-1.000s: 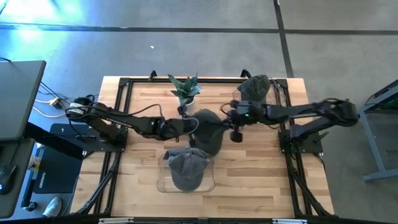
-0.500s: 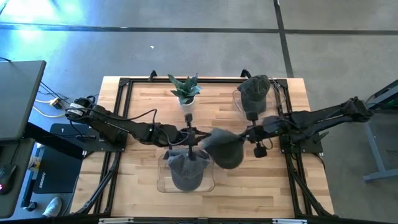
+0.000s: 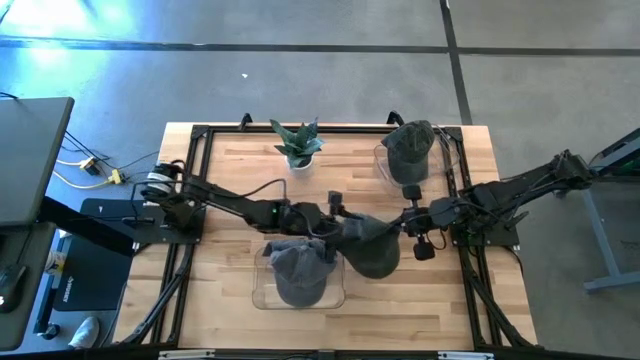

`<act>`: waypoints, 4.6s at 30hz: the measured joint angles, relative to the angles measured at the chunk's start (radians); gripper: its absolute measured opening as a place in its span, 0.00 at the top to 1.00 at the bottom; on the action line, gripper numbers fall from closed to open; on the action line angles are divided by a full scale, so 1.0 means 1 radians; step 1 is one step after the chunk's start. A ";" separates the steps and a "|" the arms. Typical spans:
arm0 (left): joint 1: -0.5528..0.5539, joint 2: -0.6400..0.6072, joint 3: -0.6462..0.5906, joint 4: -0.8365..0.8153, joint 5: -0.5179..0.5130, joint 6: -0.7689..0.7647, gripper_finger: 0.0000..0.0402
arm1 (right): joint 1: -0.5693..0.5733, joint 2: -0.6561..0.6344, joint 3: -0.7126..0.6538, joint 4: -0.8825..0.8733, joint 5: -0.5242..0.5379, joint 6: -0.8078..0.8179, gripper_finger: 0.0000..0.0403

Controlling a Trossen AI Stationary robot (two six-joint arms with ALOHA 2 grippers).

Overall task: Pick & Place hat
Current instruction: Put the dark green cap into the top transparent bin

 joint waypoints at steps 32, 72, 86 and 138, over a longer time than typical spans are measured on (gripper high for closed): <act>-0.048 0.109 0.245 -0.275 -0.382 -0.044 0.17 | 0.032 -0.078 0.000 -0.012 0.204 0.077 0.99; 0.019 0.107 0.247 -0.282 0.374 -0.148 0.92 | 0.032 -0.077 -0.110 0.045 -0.354 0.170 0.69; 0.019 0.107 0.248 -0.162 0.515 -0.155 0.92 | 0.070 -0.077 -0.164 0.247 -0.497 0.092 0.50; 0.079 0.215 0.321 -0.492 0.403 -0.130 0.91 | 0.211 0.080 -0.195 0.250 0.139 -0.113 0.42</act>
